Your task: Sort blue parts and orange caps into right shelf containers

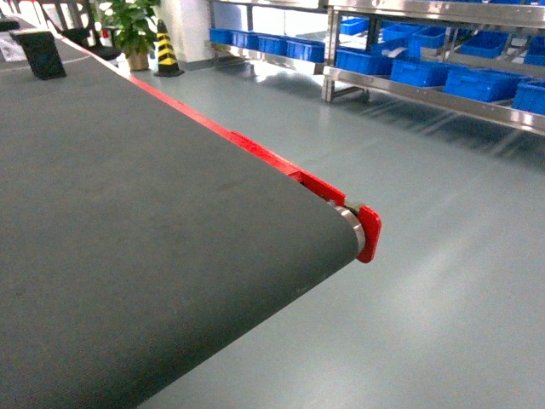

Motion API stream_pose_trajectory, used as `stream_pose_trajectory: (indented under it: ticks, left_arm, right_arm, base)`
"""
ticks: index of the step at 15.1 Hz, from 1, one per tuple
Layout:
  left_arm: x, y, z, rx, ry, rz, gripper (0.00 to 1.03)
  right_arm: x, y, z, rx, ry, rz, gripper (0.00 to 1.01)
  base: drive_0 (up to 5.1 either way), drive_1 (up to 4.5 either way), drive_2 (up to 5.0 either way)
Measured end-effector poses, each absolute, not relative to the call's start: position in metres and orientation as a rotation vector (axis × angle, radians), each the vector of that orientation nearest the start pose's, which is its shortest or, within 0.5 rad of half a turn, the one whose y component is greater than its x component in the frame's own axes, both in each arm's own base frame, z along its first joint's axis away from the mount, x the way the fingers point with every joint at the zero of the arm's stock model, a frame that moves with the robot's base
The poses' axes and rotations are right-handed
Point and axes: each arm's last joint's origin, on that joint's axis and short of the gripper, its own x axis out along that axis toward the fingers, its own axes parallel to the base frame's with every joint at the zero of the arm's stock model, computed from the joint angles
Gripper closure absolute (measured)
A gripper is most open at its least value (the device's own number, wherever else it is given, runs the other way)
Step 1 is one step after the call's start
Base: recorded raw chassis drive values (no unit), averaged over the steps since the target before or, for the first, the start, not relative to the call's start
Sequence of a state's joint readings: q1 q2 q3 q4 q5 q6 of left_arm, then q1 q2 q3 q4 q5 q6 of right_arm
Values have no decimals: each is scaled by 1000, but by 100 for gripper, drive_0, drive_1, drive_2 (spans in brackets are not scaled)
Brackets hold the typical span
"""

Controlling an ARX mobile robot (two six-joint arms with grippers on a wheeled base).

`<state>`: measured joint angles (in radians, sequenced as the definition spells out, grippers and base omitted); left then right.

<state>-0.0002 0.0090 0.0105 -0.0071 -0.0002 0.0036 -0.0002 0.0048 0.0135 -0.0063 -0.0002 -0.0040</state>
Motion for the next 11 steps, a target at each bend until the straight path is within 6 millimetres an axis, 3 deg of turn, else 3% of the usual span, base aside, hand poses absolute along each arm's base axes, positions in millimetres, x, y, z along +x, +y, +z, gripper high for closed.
stream_pose_trajectory:
  ticks: [11]
  left_arm:
    - [98,0,166,4,6,0,60]
  right_arm:
    - [97,0,167,-4,-2,0,56]
  base:
    - [-160,-160,-160]
